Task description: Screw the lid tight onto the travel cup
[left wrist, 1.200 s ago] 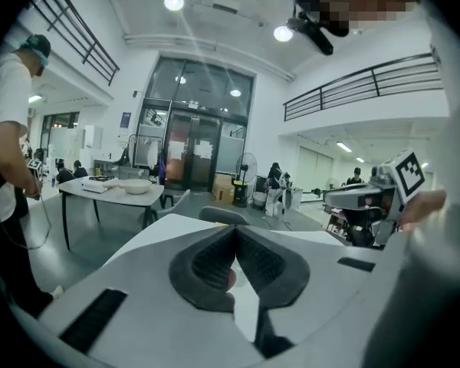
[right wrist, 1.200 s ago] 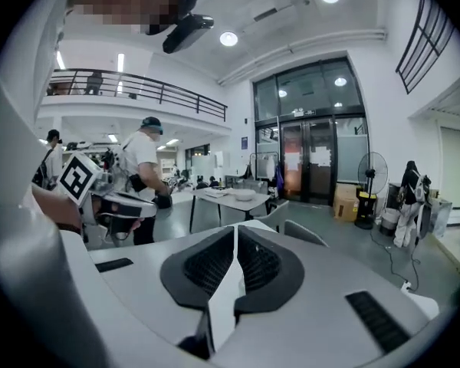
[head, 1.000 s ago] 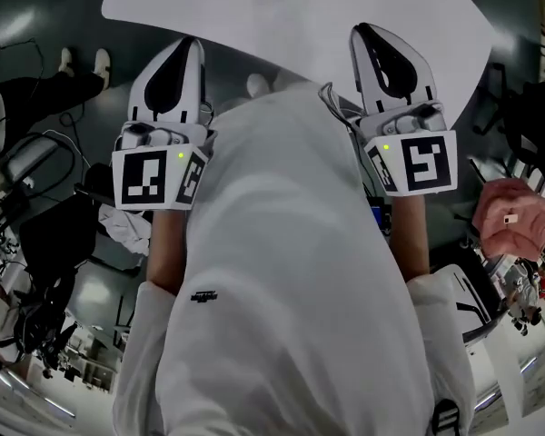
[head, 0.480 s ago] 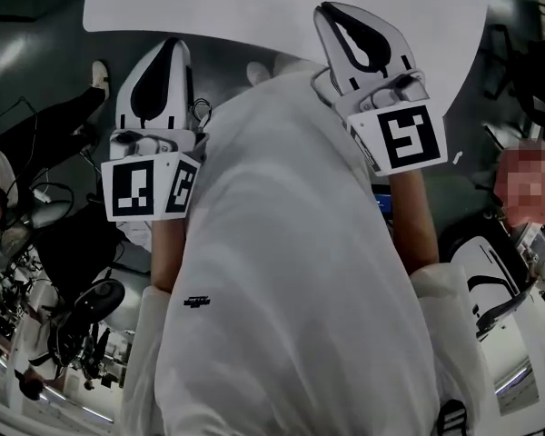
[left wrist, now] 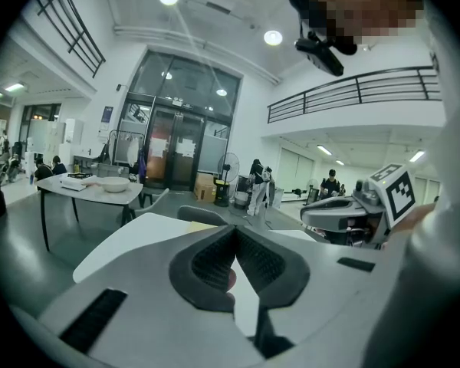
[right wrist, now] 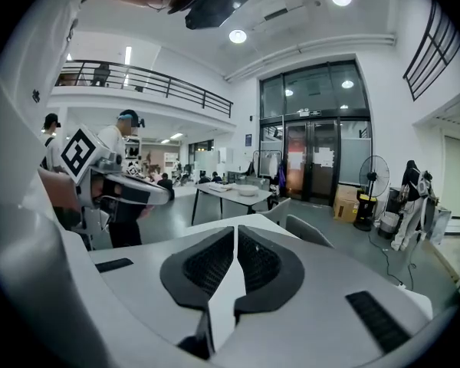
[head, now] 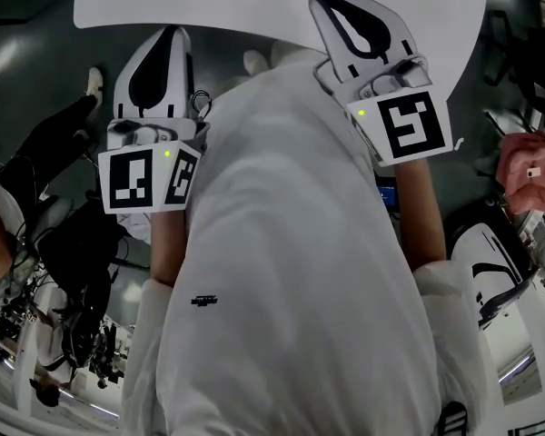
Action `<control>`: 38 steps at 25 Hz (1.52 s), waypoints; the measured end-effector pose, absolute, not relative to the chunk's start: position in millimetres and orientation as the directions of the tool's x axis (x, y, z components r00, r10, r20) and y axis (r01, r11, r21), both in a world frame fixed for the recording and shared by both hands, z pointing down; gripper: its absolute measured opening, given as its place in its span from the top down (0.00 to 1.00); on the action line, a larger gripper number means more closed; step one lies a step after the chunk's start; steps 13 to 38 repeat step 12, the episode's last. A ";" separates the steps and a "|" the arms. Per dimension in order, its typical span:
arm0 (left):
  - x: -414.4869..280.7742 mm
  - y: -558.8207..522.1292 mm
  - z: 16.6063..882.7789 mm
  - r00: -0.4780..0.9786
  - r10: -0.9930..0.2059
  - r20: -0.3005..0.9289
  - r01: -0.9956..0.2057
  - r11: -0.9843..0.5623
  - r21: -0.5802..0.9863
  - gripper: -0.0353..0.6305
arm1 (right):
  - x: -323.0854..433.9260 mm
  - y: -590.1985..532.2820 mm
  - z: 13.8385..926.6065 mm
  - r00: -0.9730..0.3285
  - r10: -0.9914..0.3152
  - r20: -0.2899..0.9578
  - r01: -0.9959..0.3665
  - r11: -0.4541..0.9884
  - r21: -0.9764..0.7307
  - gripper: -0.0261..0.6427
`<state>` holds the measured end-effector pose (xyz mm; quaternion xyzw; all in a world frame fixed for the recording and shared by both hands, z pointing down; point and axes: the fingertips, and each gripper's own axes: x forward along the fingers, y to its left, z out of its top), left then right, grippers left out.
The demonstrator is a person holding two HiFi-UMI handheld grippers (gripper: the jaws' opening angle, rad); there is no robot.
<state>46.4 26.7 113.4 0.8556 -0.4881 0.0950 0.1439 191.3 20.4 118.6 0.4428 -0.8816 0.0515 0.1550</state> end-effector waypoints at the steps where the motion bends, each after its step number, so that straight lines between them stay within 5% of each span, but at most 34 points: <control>1: 50.3 24.4 113.3 0.511 -0.806 0.300 -0.860 -0.487 0.156 0.94 | 193.6 18.5 120.5 -0.561 -0.762 0.324 -0.795 0.605 0.047 0.94; 38: 56.1 17.8 121.9 0.539 -0.779 0.319 -0.841 -0.518 0.157 0.94 | 197.5 8.9 128.0 -0.544 -0.771 0.329 -0.811 0.584 0.028 0.94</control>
